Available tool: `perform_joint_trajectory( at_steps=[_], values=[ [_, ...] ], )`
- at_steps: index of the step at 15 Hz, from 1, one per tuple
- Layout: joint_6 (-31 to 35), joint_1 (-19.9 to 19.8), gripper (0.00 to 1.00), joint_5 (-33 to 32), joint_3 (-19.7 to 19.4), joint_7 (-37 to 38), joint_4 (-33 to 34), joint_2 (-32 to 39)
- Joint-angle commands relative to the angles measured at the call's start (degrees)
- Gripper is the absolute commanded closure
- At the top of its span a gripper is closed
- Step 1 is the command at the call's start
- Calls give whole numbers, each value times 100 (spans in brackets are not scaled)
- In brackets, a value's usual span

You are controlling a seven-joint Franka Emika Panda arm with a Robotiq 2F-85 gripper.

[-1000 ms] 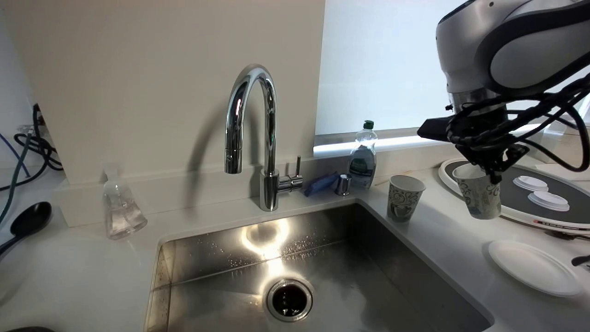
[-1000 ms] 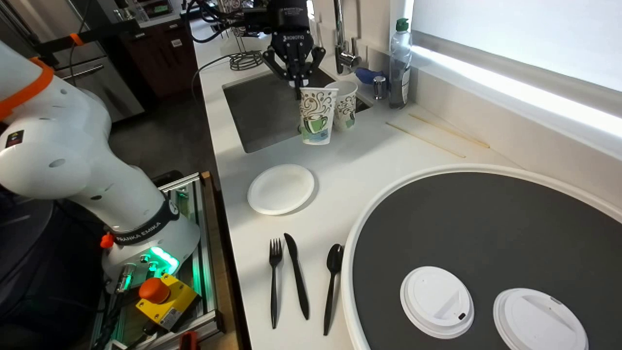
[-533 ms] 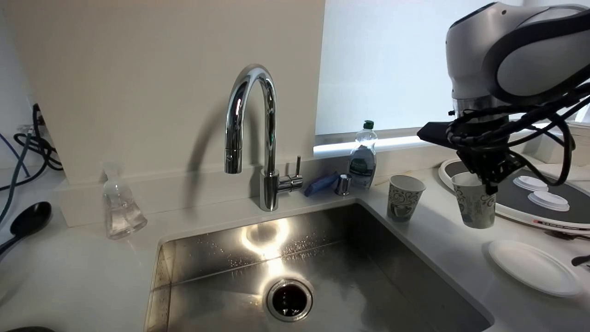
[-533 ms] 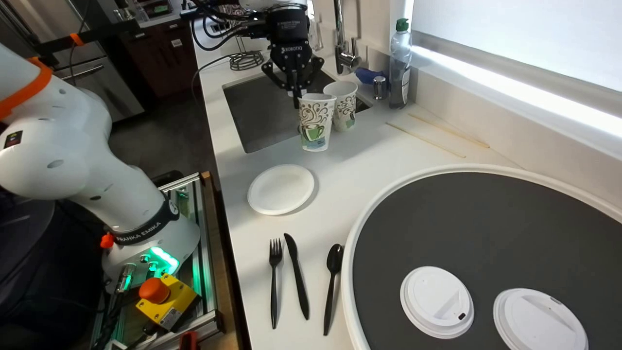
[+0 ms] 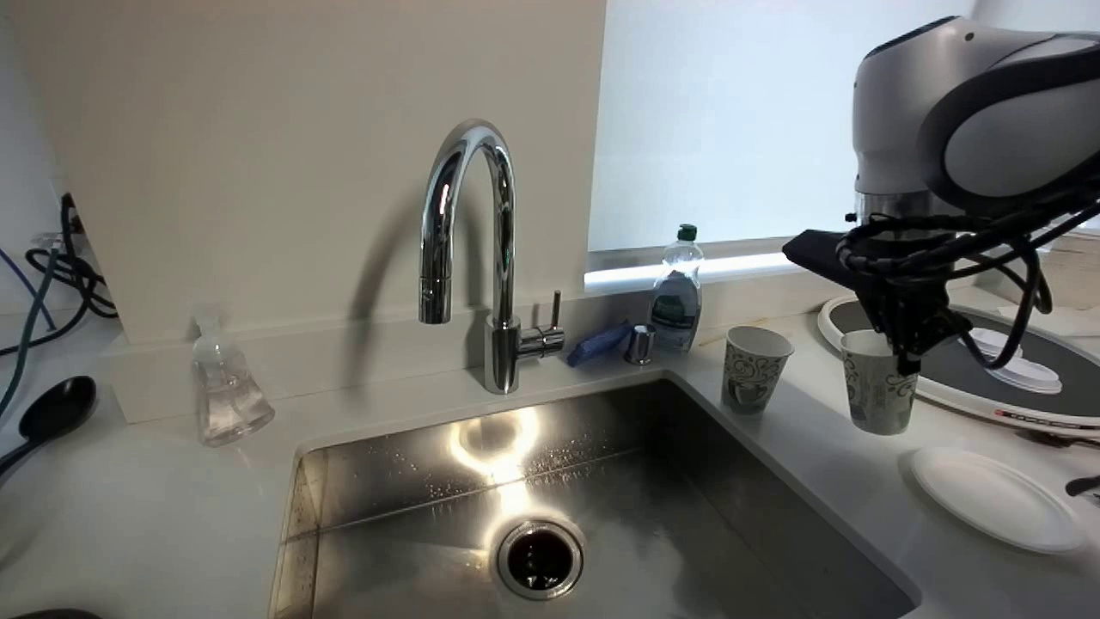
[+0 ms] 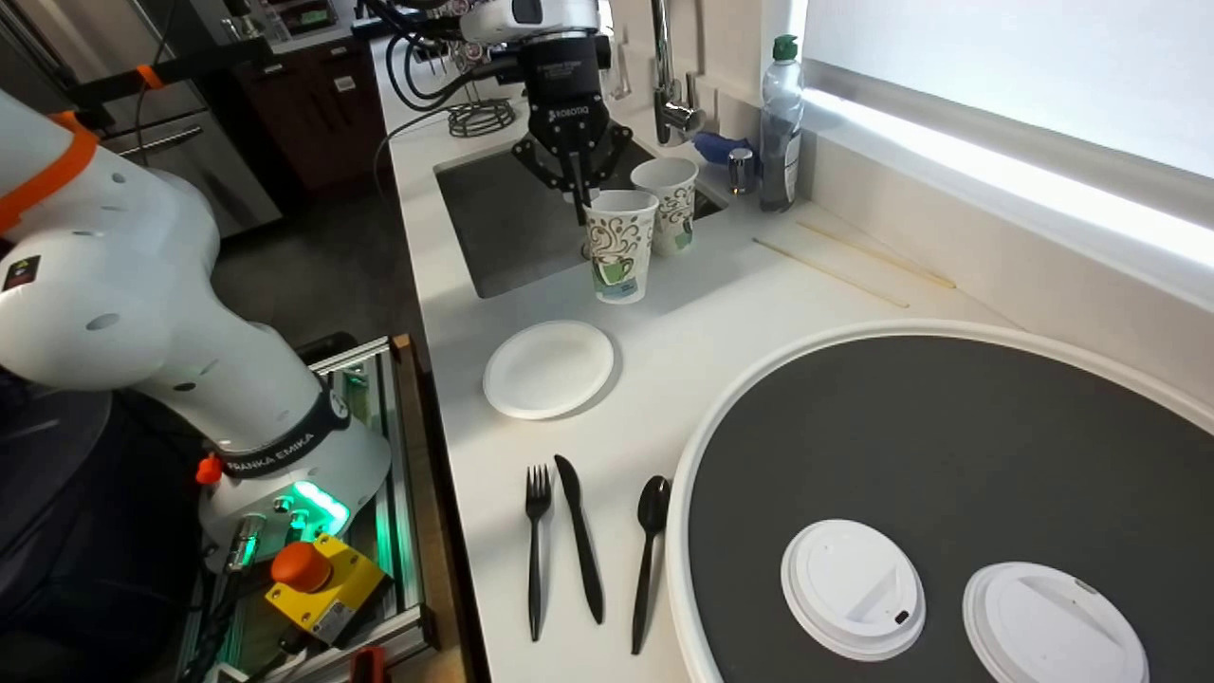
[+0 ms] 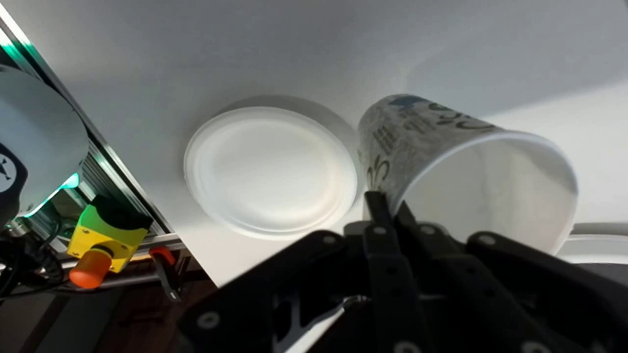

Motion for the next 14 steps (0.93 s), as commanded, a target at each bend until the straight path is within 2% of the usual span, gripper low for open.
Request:
perform_joint_trajectory(
  at_steps=[1,14],
  values=[
    [460,-64,99,145,57,347,-364,-246],
    [984,-70,99,361,77,1237,-687,-282]
  ],
)
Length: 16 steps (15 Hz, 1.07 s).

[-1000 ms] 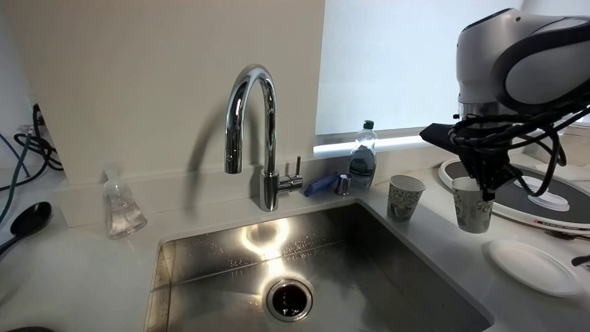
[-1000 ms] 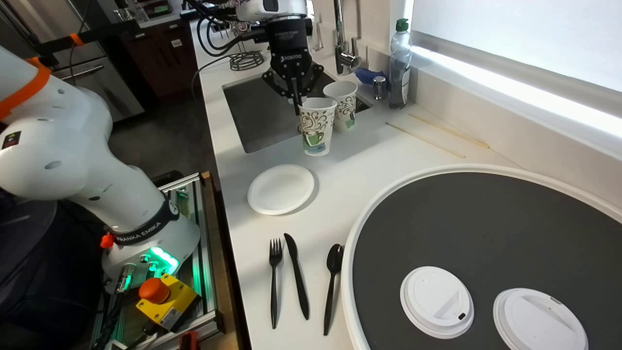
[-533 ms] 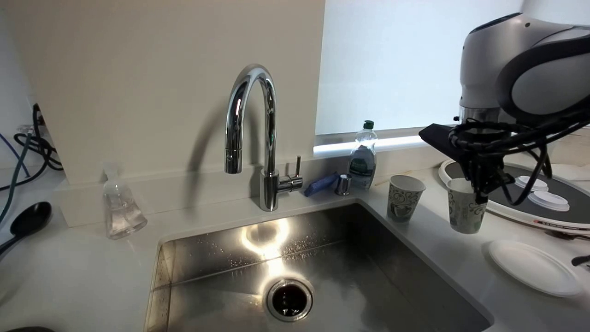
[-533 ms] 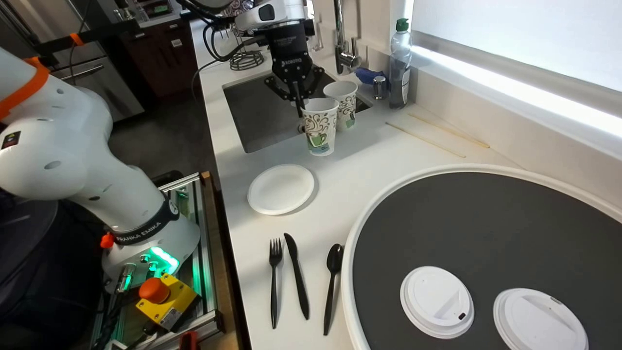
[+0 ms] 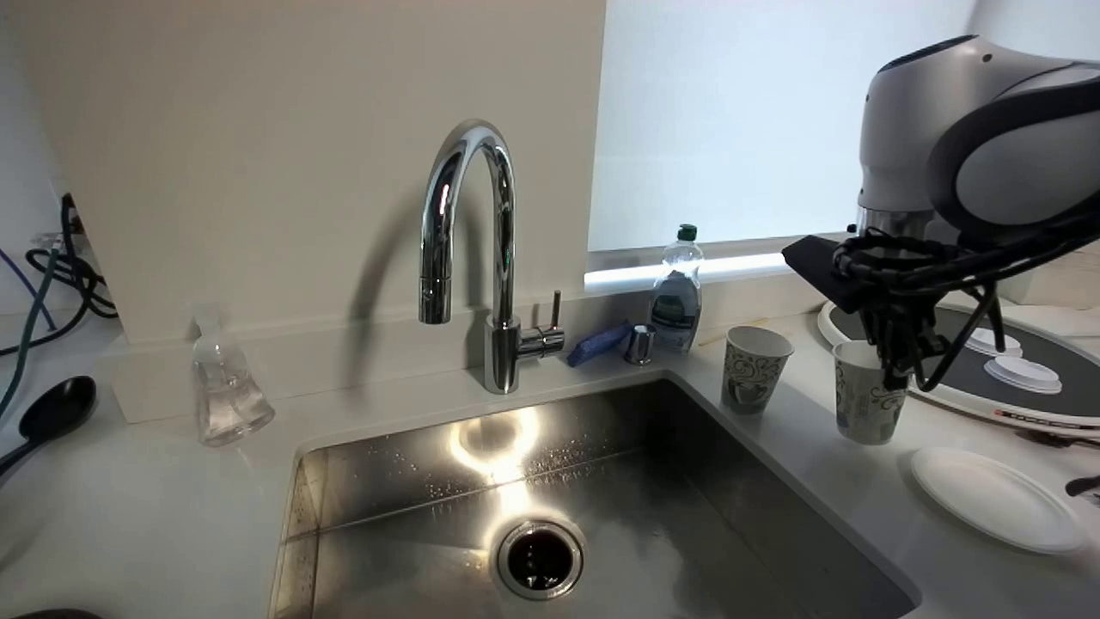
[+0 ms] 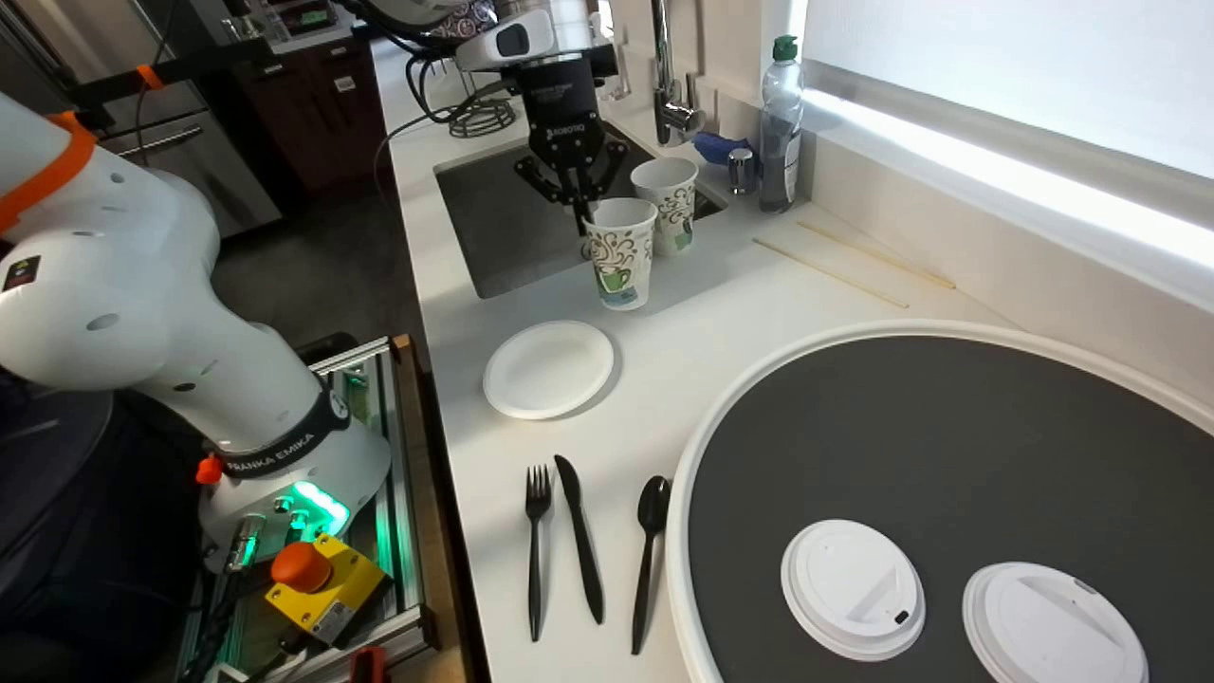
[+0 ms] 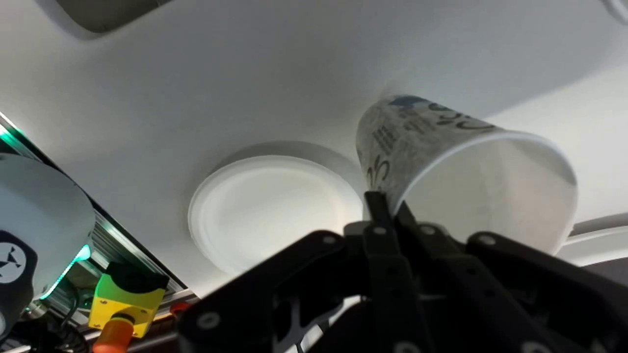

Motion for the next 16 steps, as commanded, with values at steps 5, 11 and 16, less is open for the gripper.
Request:
perform_joint_trajectory(
  at_steps=[5,11,16],
  values=[
    [753,-87,99,164,117,612,-506,-245],
    [1287,-132,99,157,163,944,-770,-358],
    [1342,-177,89,153,184,966,-824,-400]
  ],
)
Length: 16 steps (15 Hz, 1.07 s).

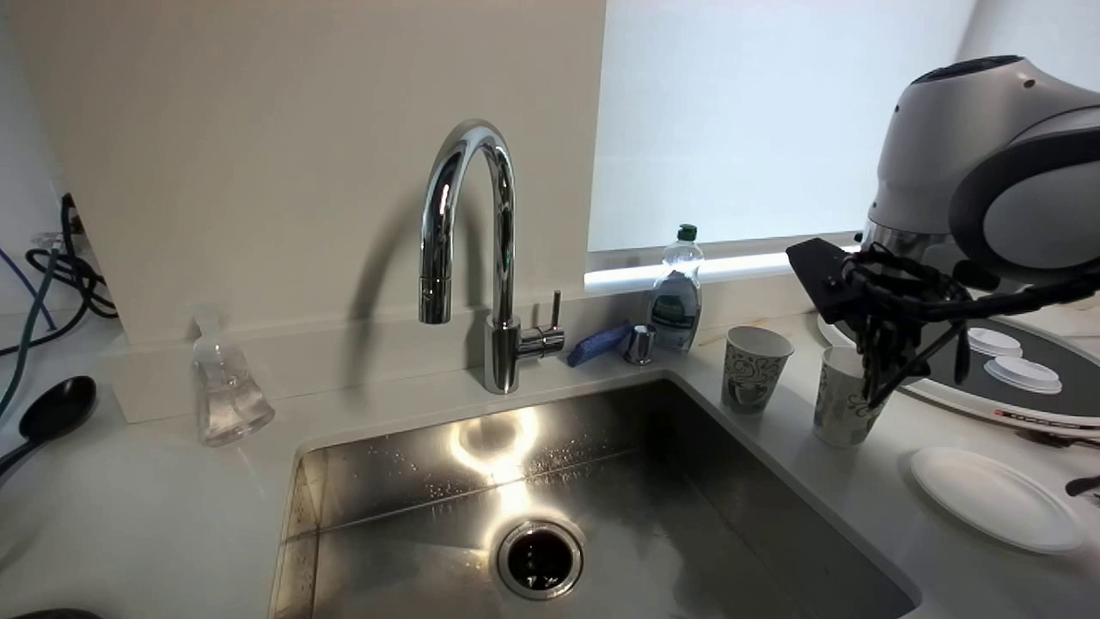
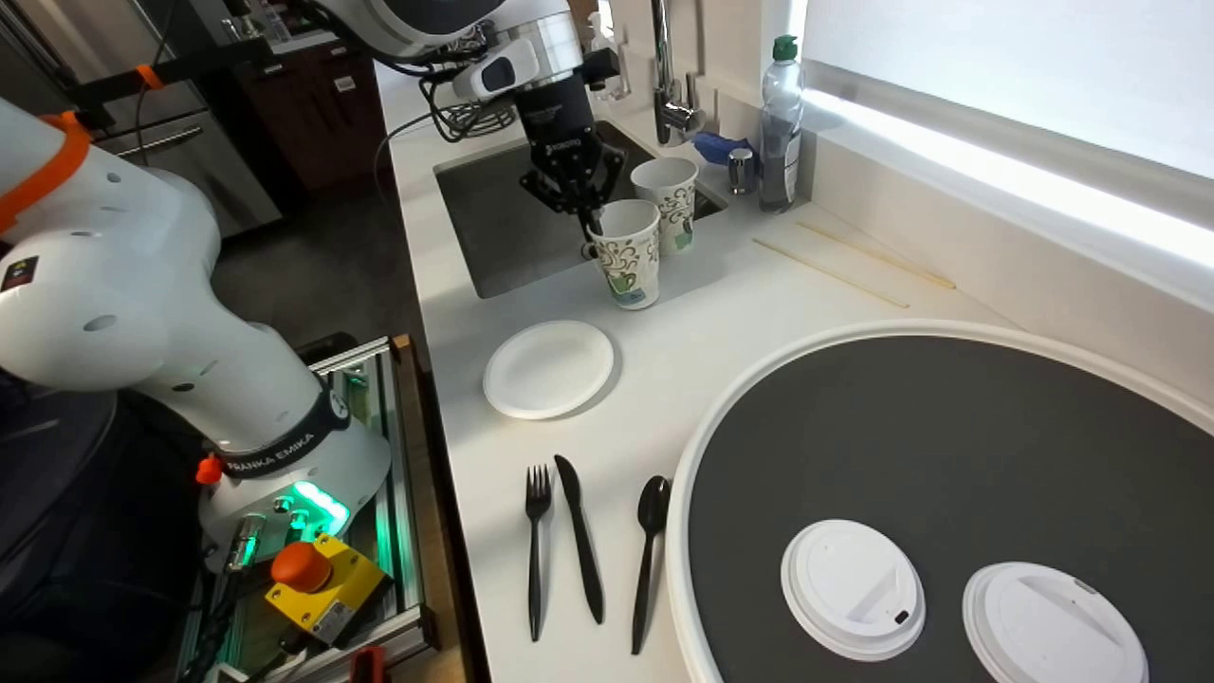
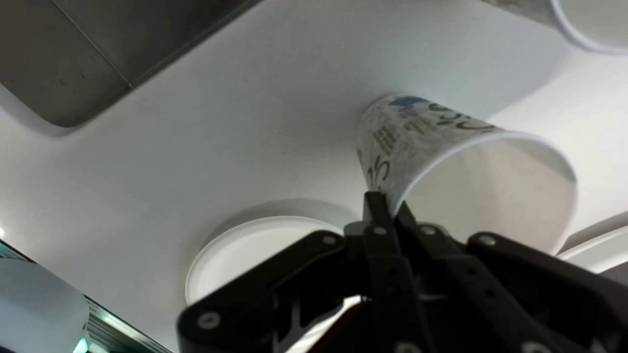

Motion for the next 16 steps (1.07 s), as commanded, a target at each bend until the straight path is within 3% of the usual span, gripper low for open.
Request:
perform_joint_trajectory(
  at_steps=[1,10,11,16],
  values=[
    [203,-104,71,48,108,129,-239,-209],
    [86,-169,5,-70,186,125,-194,-343],
    [73,-174,0,-74,196,115,-191,-380],
    [-91,-187,0,-20,215,19,-160,-565]
  ],
)
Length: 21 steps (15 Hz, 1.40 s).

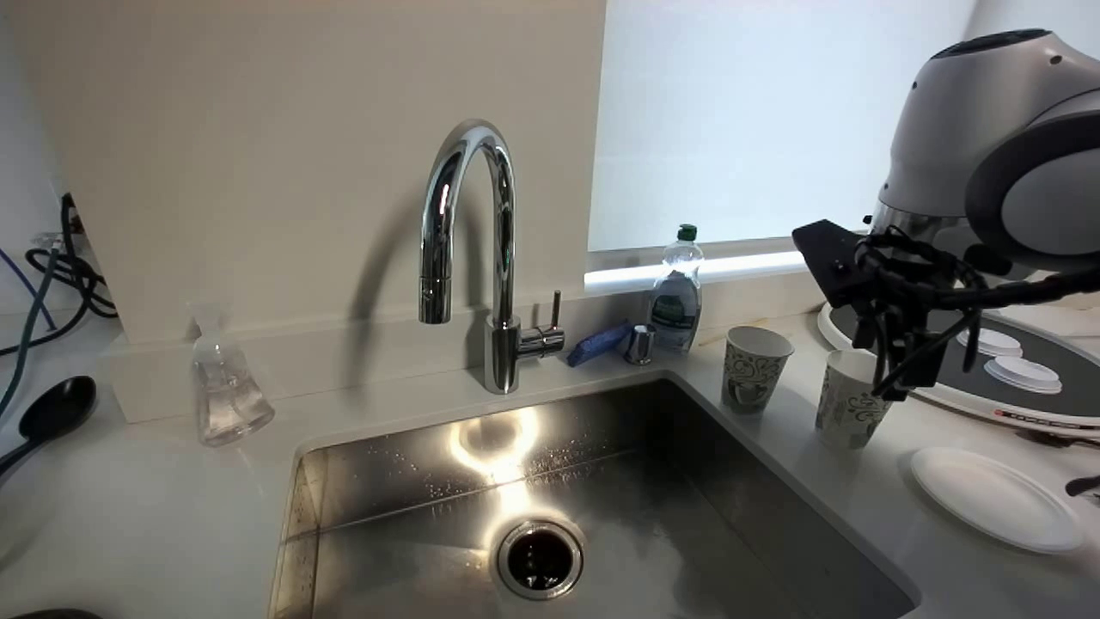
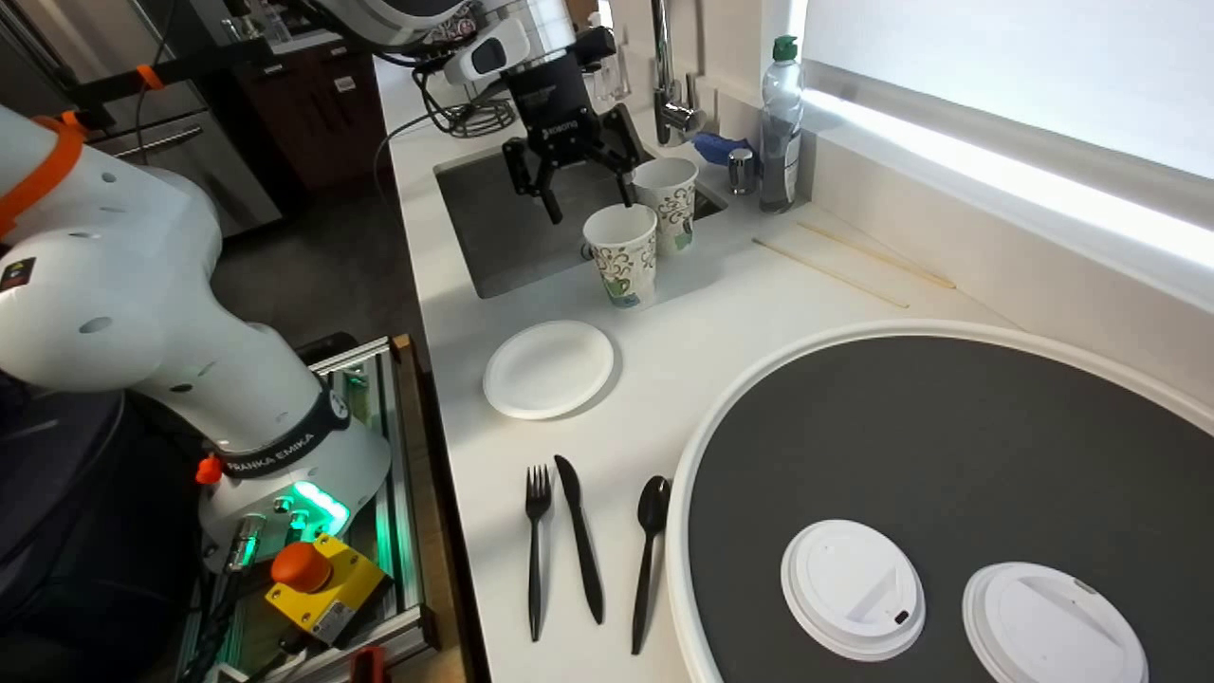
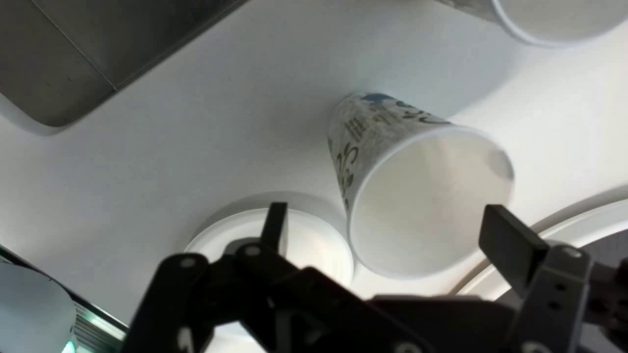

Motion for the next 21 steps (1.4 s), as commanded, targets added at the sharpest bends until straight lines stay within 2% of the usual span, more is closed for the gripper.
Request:
perform_joint_trajectory(
  at_steps=[1,7,13,15,21],
  values=[
    [-121,-77,0,24,94,-8,-142,-311],
    [-389,-34,0,101,84,-206,-45,-486],
    [-902,90,0,35,162,-1086,262,-498],
    [-1049,144,0,29,174,-1515,370,-483],
    [-1087,341,0,-23,195,-3405,561,-454]
  ],
)
